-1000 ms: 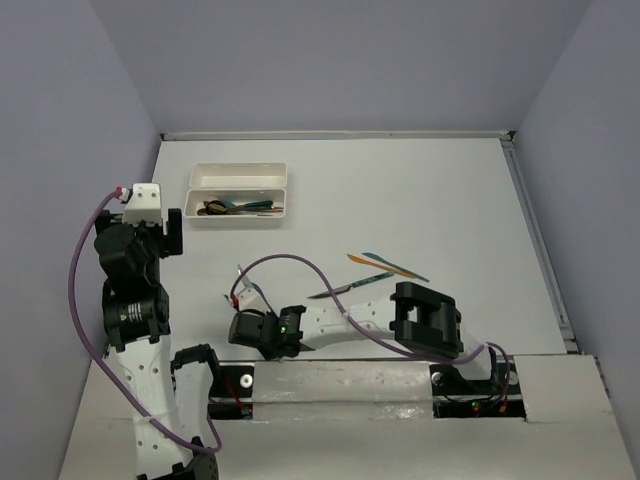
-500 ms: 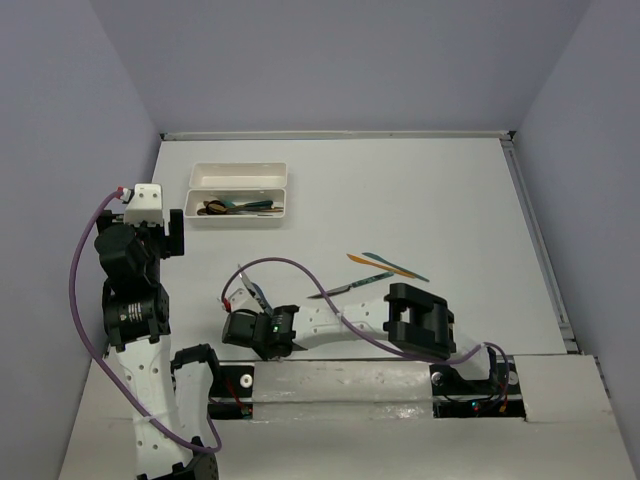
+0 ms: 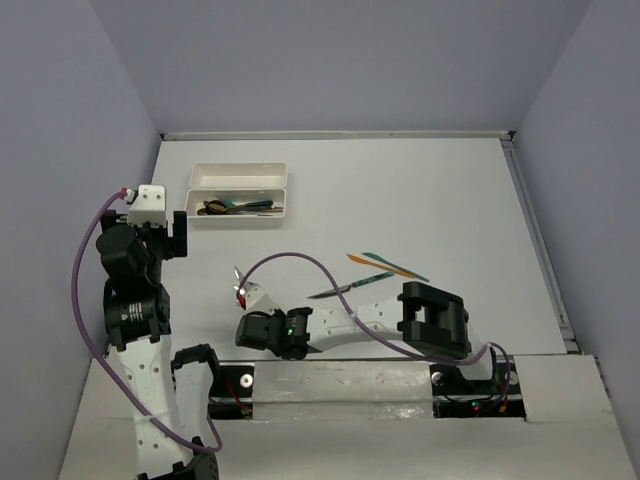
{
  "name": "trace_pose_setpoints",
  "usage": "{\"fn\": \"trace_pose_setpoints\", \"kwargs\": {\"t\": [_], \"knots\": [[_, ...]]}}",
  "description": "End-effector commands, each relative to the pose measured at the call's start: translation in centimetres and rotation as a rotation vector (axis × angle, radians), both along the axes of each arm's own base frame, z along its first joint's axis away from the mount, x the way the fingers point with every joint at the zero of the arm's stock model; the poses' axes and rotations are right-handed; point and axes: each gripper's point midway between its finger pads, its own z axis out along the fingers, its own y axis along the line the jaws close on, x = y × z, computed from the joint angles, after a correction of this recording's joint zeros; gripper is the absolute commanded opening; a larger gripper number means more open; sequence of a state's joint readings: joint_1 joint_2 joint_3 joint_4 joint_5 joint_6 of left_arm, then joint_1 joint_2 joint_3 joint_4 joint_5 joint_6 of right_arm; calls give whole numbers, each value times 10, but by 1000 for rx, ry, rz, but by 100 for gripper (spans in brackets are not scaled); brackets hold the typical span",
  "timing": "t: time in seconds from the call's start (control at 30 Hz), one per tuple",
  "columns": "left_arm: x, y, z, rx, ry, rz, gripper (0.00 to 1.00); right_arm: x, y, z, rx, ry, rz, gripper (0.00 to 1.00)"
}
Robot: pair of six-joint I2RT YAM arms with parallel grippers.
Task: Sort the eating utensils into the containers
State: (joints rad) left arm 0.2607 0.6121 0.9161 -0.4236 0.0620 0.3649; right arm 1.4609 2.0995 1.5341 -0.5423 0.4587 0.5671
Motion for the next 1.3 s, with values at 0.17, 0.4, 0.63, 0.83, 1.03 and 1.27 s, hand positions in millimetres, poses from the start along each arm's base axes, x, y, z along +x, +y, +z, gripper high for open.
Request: {"fn": "trace_pose_setpoints", "kwargs": {"t": [0.17,0.4,0.63,0.83,1.03,1.27], "knots": [[5,-7,-5,11,3,-62,99,75,2,81,181,-240,-107,0],[13,-32,8,-29,-24,-199,98,127,2,147,438,-305,-139,0],[21,-95,31,-180,-63,-533,93,177,22,237,628,-489,-159,0],[24,-126,35,-309,-85,-703,92,202,45,278,710,-548,-145,0],[37,-125,21,-379,-90,-692,91,207,68,280,735,-549,-114,0],[45,-127,24,-452,-136,-684,87,205,79,283,761,-539,-79,0]]}}
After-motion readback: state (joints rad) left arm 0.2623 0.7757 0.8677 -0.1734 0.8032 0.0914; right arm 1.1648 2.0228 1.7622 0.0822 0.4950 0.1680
